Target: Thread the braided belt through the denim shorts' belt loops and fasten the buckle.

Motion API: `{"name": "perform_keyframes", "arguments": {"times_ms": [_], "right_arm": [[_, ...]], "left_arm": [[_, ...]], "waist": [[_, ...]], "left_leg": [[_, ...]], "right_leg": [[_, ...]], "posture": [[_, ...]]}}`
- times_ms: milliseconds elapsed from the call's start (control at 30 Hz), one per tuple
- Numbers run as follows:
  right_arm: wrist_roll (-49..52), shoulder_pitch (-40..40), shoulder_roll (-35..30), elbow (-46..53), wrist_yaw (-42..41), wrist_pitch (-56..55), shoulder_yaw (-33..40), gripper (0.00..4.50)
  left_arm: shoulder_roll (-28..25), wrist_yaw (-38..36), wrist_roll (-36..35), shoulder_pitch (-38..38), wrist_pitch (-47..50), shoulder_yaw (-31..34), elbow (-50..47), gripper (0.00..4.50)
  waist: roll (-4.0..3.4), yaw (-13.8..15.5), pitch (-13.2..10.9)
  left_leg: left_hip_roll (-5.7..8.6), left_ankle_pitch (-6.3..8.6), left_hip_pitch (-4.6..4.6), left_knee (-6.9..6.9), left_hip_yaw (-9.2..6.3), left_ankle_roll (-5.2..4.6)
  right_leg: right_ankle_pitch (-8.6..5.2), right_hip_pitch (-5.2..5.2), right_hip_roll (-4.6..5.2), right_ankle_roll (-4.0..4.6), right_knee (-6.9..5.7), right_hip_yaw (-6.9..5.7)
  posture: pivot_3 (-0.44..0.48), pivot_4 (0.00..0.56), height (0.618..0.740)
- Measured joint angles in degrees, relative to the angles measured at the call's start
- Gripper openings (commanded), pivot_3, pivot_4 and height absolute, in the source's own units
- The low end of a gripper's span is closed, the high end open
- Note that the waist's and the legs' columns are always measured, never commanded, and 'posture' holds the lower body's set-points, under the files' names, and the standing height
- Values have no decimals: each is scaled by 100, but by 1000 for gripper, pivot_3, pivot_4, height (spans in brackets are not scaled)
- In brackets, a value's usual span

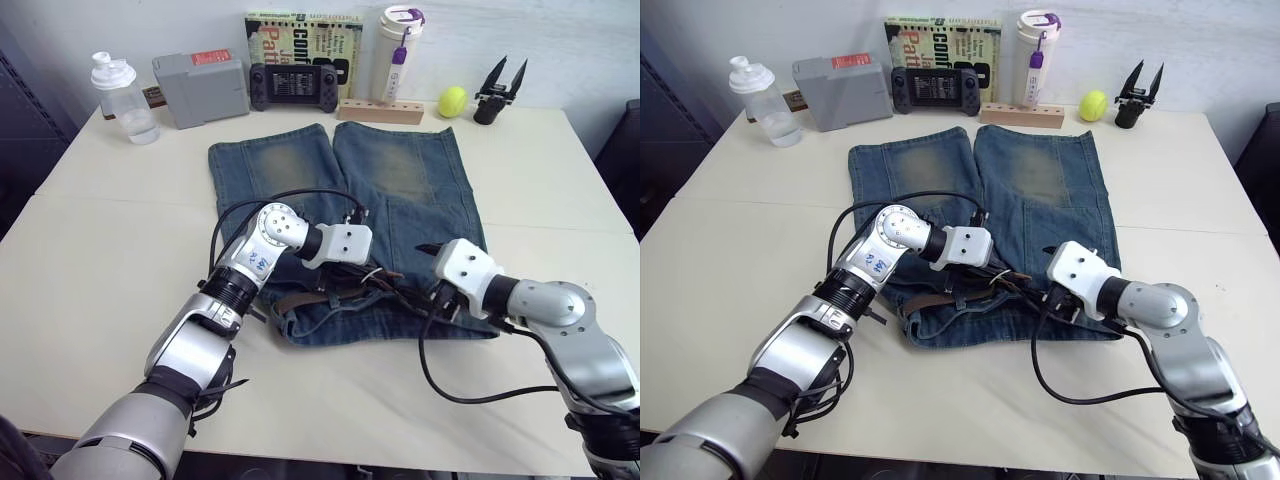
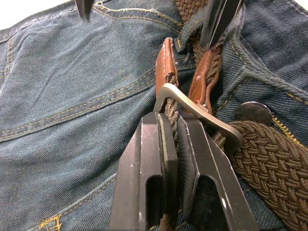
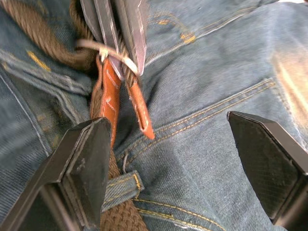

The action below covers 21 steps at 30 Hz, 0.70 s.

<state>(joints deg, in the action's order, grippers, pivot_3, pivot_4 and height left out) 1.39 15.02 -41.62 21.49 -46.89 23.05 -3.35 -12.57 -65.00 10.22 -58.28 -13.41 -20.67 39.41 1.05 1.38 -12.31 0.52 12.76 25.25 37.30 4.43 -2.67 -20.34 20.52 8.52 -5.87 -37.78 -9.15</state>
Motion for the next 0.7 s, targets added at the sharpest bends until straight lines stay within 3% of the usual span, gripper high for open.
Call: {"name": "perform_keyframes", "arguments": {"times_ms": [100, 333, 400, 467, 533, 567, 700], "right_arm": [[-104, 174, 86, -392, 25, -321, -198, 3319], [-239, 631, 192, -1093, -128, -1064, -684, 101], [-251, 713, 192, -1195, -140, -1189, -732, 41], [-253, 767, 189, -1261, -145, -1264, -732, 0], [-256, 785, 176, -1280, -171, -1349, -738, 0], [-267, 792, 148, -1324, -192, -1421, -739, 0], [-261, 791, -93, -1337, -272, -1481, -652, 0]], "left_arm": [[-4, 0, -3, 8, 42, 4, -48, 0], [-33, 51, -93, 8, 100, 77, -80, 0], [-53, 53, -132, 9, 195, 139, -79, 0], [-83, 40, -224, 13, 399, 206, -101, 856], [-169, -139, -466, 49, 741, 312, -319, 1311], [-320, -284, -666, 52, 1090, 437, -563, 1957], [-919, -443, -1129, 87, 2060, 919, -1234, 3412]], "waist": [[0, -6, 0], [0, -12, 0], [0, -11, 0], [0, -10, 0], [0, -19, -1], [0, -21, -1], [-2, -46, -1]], "left_leg": [[0, 0, 0, 0, 0, 0], [0, -1, 1, 1, 0, 0], [0, -1, 1, 2, 0, 0], [0, -1, 2, 3, 0, 0], [0, -1, 5, 2, 0, 0], [-1, -2, 4, 1, 0, 1], [-2, -3, 2, -2, 0, 3]], "right_leg": [[0, 0, 0, 0, 0, 0], [0, 2, -1, 0, -1, -1], [0, 2, -1, 0, -2, -1], [0, 2, 0, 0, -2, -1], [0, 6, -1, 0, -2, -1], [0, 6, -3, 0, -3, 0], [0, 6, -3, 0, -4, 2]], "posture": [[0, 150, 697], [0, 150, 697], [0, 150, 697], [0, 150, 697], [0, 150, 697], [0, 150, 697], [0, 150, 697]]}}
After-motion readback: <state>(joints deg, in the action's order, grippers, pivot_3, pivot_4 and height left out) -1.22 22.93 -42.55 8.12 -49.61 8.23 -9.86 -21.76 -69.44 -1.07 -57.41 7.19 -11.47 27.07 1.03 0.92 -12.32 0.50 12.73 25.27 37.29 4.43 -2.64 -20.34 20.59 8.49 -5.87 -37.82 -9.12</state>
